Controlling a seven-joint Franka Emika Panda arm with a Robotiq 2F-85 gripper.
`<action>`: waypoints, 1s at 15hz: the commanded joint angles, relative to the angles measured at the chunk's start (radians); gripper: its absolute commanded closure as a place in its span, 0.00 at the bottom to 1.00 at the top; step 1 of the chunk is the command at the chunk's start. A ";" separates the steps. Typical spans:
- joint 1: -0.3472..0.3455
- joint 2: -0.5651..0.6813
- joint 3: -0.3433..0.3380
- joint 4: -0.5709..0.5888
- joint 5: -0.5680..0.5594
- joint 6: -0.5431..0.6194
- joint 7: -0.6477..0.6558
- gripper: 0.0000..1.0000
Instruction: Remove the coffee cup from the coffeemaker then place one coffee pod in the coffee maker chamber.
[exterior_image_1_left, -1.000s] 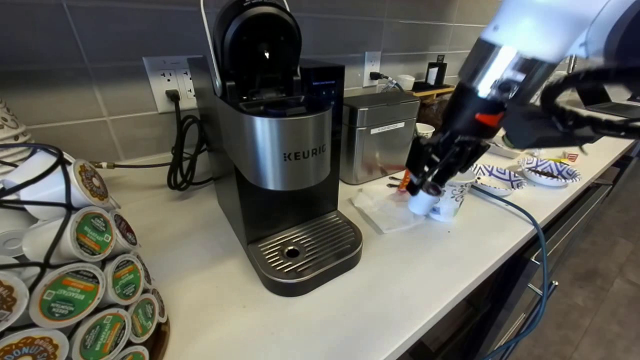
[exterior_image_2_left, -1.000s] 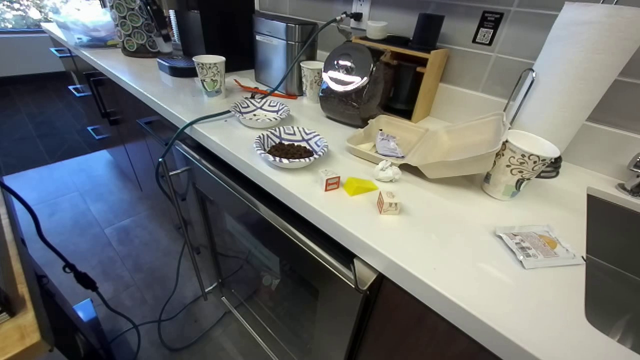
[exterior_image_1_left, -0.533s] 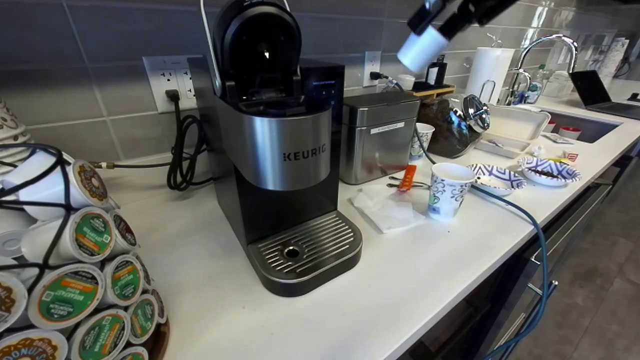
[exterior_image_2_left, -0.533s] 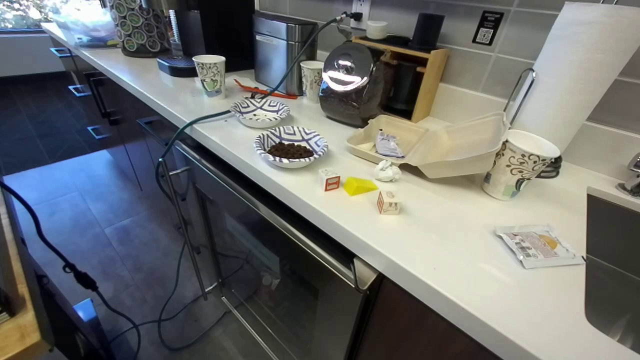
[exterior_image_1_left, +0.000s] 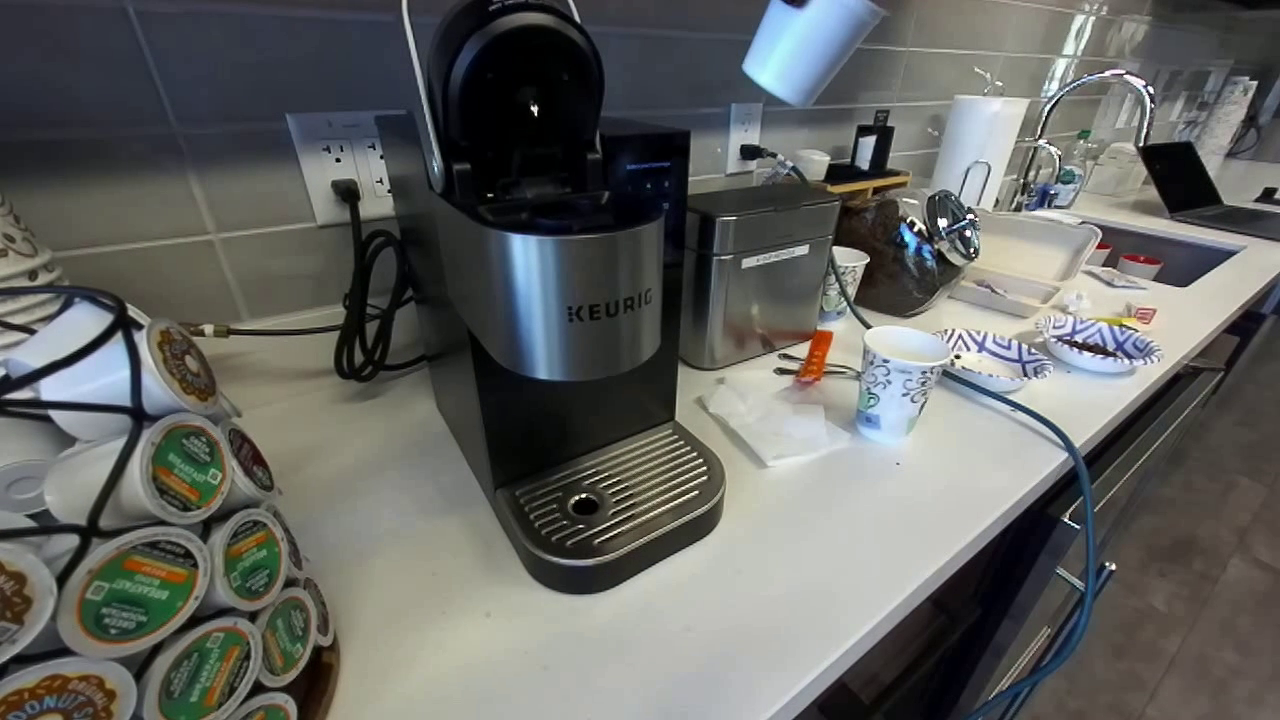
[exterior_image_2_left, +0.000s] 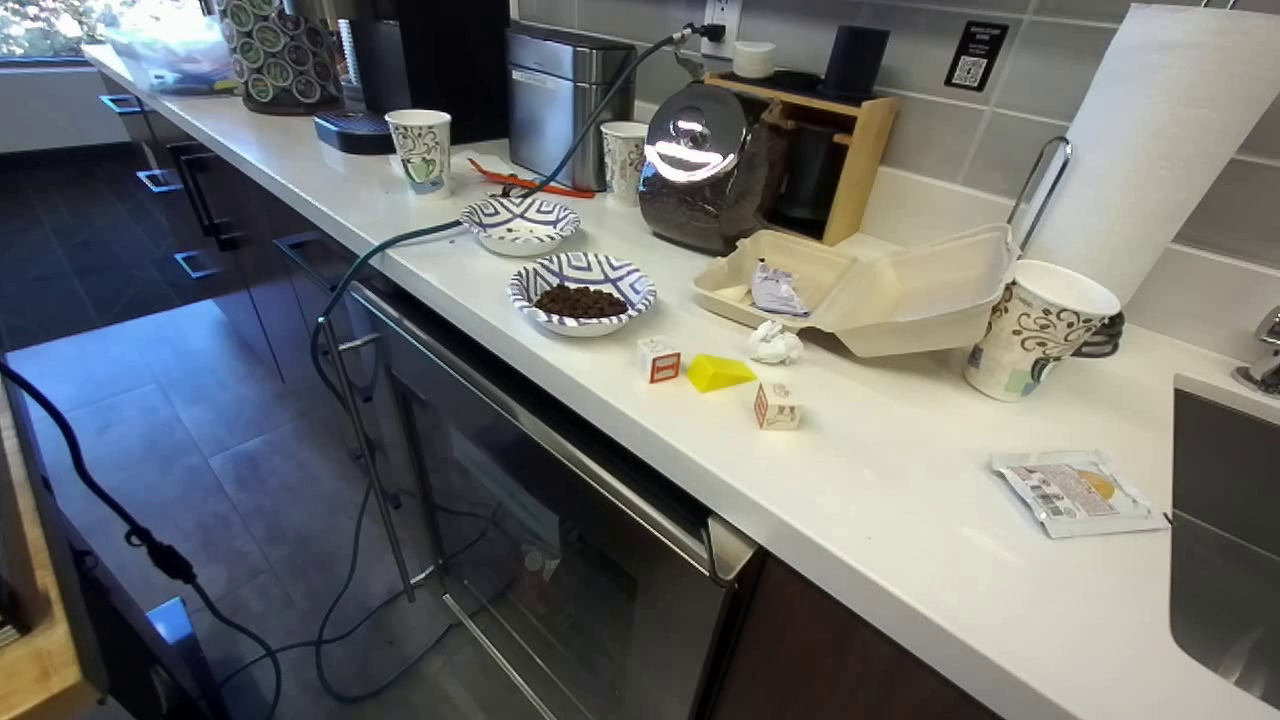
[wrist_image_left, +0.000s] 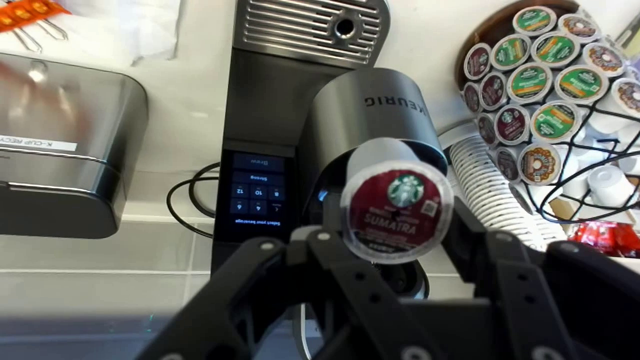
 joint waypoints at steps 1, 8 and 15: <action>0.023 0.120 0.006 0.142 -0.027 -0.051 0.068 0.73; 0.043 0.125 -0.041 0.118 0.166 -0.001 -0.070 0.73; 0.128 0.237 -0.046 0.256 -0.156 -0.066 0.194 0.73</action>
